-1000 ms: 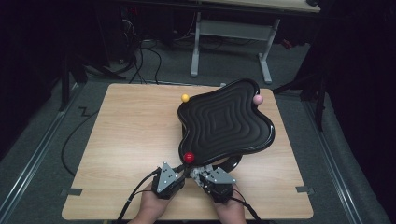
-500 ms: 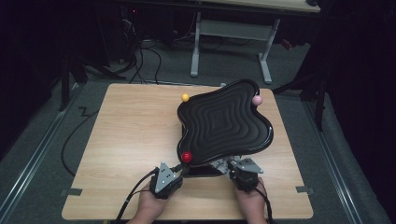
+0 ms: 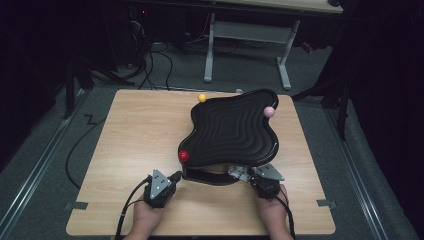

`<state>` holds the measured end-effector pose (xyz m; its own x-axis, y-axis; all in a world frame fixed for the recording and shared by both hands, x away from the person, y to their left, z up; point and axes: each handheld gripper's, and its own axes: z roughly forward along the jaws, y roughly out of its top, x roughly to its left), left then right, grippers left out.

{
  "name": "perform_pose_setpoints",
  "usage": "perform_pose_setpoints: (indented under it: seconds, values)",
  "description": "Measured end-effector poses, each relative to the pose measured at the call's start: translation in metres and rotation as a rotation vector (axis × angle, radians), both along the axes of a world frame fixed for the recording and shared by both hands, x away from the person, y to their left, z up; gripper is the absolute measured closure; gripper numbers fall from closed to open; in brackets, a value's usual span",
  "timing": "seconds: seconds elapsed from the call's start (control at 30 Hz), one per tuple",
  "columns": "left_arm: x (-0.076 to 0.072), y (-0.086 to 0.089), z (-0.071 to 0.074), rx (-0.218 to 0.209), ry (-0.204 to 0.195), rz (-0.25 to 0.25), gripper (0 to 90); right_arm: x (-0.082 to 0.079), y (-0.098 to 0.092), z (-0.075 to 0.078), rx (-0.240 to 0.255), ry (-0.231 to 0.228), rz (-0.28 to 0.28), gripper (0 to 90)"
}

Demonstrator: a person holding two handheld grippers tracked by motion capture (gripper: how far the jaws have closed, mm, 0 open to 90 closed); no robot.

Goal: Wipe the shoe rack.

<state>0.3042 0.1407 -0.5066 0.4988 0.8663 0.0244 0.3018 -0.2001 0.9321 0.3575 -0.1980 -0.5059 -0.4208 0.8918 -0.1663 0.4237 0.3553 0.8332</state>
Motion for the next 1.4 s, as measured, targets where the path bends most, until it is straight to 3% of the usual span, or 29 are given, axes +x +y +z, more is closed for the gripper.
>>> perform_pose_setpoints:
  seconds: [0.07, 0.33, 0.5, 0.57, 0.63, 0.73, 0.8, 0.87, 0.9, 0.97, 1.13, 1.27, 1.4]
  values:
    - [0.000, 0.002, 0.002, -0.023, -0.007, 0.011, 86.1, -0.004, 0.008, 0.001, -0.005, -0.002, 0.027, 79.3]
    - [0.002, -0.003, 0.010, -0.085, -0.049, -0.031, 51.9, -0.023, 0.053, -0.003, -0.037, -0.017, 0.157, 79.2]
    - [0.015, -0.011, 0.012, -0.131, -0.018, -0.026, 50.3, -0.025, 0.086, -0.003, -0.051, -0.017, 0.228, 79.2]
    - [0.017, -0.012, 0.012, -0.146, -0.008, -0.022, 54.4, -0.027, 0.099, -0.004, -0.061, -0.026, 0.265, 79.4]
    - [0.018, -0.014, 0.012, -0.128, -0.014, 0.001, 61.9, -0.029, 0.104, -0.004, -0.084, -0.042, 0.282, 79.7]
    - [0.019, -0.016, 0.011, -0.109, -0.024, 0.027, 72.8, -0.025, 0.092, -0.002, -0.093, -0.049, 0.229, 79.8]
    - [0.018, -0.018, 0.009, -0.066, -0.058, 0.036, 74.7, -0.017, 0.073, -0.002, -0.090, -0.052, 0.170, 79.8]
    - [0.018, -0.017, 0.009, -0.060, -0.060, 0.026, 75.1, -0.008, 0.053, -0.005, -0.144, -0.074, 0.100, 79.8]
    - [0.017, -0.016, 0.010, -0.051, -0.062, 0.021, 75.2, -0.004, 0.042, -0.006, -0.142, -0.071, 0.069, 79.8]
    - [0.017, -0.011, 0.010, -0.044, -0.065, 0.018, 75.2, 0.003, 0.025, -0.002, -0.055, -0.042, 0.031, 79.9]
    - [0.018, 0.007, 0.009, -0.046, -0.069, 0.036, 75.2, -0.002, 0.015, 0.000, -0.032, -0.036, 0.032, 80.3]
    - [0.018, 0.025, 0.009, -0.037, -0.072, 0.057, 75.1, -0.007, 0.000, 0.009, 0.088, -0.044, 0.001, 80.6]
    - [0.022, 0.043, 0.009, -0.024, -0.079, 0.088, 74.9, -0.008, -0.008, 0.013, 0.108, -0.059, -0.018, 80.6]
